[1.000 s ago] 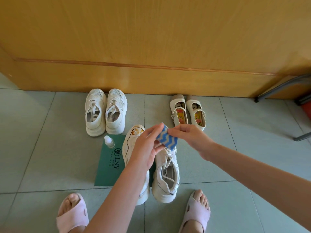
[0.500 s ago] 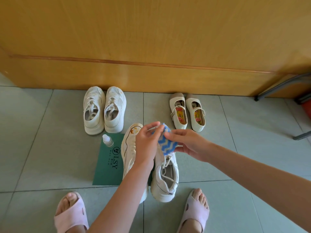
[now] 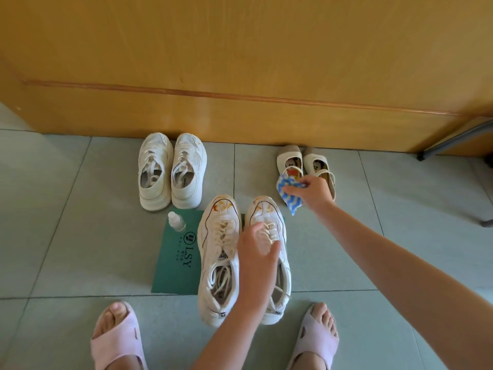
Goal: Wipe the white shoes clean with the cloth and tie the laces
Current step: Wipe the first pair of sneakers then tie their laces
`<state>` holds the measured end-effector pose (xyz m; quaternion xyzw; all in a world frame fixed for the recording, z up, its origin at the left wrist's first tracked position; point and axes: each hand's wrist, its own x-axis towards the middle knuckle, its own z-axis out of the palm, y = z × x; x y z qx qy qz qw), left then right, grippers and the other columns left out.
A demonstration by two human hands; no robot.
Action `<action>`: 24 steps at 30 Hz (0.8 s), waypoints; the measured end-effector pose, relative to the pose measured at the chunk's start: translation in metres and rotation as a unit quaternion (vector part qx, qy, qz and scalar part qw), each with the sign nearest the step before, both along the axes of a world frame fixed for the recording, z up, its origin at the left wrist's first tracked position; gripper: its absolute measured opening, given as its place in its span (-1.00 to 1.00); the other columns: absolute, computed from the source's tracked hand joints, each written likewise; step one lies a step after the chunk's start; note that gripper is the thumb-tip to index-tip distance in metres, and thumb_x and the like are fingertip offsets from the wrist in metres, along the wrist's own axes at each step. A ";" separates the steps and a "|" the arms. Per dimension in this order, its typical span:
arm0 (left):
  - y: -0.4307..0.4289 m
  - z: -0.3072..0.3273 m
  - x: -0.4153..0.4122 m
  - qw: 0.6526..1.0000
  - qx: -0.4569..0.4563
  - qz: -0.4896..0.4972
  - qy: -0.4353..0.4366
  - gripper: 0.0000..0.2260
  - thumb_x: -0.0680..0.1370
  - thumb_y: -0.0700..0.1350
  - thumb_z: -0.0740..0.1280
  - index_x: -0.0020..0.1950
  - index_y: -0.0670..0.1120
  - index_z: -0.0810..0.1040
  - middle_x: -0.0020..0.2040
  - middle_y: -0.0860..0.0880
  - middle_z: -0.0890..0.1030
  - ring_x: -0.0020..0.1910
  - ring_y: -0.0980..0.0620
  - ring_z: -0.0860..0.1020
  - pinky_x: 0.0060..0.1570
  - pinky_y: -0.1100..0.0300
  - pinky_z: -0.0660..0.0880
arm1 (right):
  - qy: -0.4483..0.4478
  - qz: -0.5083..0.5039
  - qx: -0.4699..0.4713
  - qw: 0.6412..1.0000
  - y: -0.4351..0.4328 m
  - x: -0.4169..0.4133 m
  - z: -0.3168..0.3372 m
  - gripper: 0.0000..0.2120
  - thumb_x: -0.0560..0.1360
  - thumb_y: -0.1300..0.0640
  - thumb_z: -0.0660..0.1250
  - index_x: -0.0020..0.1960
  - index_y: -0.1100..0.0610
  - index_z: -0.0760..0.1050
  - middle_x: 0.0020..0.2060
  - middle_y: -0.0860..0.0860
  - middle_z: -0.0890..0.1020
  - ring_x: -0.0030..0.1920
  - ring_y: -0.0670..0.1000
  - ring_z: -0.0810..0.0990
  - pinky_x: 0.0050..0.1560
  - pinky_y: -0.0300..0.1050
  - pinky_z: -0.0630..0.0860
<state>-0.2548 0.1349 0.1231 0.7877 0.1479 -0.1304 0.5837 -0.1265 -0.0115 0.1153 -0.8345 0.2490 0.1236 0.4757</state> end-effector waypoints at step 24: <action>-0.011 -0.026 -0.002 0.990 0.137 0.021 0.007 -0.66 0.38 -0.05 0.45 0.10 -0.09 0.51 -0.04 0.00 0.63 -0.02 0.01 0.57 0.05 0.10 0.50 | -0.163 0.059 -0.040 0.984 0.034 -0.051 -0.047 -0.88 0.44 0.22 0.42 -0.04 0.12 0.67 -0.18 -0.10 0.60 -0.06 -0.01 0.56 -0.03 -0.21 0.46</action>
